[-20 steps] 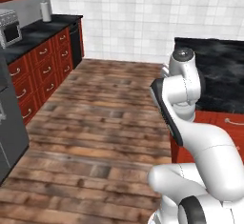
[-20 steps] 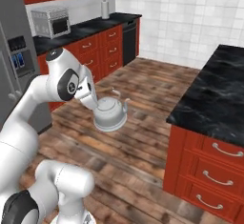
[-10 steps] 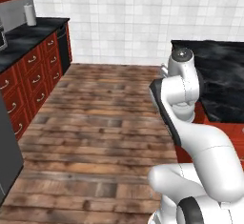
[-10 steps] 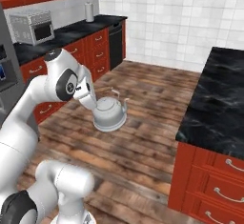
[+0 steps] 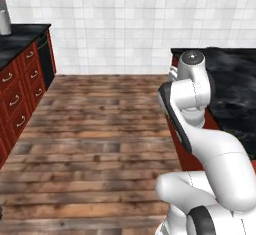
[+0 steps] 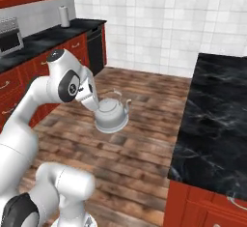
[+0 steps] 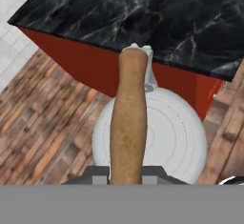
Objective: The kettle is done boiling. Turn off the stove, then wait for 300 timesteps before moving the kettle to the dining table.
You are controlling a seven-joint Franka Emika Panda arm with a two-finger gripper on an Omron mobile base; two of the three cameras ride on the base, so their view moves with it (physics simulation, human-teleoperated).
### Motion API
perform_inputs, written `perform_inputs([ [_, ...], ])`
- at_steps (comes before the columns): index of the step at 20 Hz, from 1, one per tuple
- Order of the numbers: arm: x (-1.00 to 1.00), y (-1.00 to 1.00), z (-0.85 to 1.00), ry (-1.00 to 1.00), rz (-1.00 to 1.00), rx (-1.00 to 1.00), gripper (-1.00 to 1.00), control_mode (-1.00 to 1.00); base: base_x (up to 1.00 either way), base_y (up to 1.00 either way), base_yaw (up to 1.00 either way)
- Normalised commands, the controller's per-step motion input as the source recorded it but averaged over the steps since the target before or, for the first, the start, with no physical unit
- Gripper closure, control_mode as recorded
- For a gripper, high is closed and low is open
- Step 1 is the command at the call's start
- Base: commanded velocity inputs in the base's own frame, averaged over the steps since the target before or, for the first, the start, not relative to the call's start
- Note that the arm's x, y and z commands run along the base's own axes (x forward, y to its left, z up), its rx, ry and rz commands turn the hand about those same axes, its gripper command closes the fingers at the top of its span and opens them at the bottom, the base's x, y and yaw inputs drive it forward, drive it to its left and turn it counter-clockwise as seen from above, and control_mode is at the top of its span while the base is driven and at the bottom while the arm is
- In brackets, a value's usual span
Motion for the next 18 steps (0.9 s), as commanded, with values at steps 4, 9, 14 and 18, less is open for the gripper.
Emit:
perform_inputs([
  [4, 0.00, 0.00, 0.00, 0.00, 0.00, 0.00, 1.00, 1.00, 0.89, 0.52, -0.29],
  [9, 0.00, 0.00, 0.00, 0.00, 0.00, 0.00, 1.00, 1.00, 0.82, 0.54, -0.32],
  [14, 0.00, 0.00, 0.00, 0.00, 0.00, 0.00, 1.00, 1.00, 0.77, 0.62, -0.35],
  [18, 0.00, 0.00, 0.00, 0.00, 0.00, 0.00, 1.00, 1.00, 0.71, 0.69, -0.38],
])
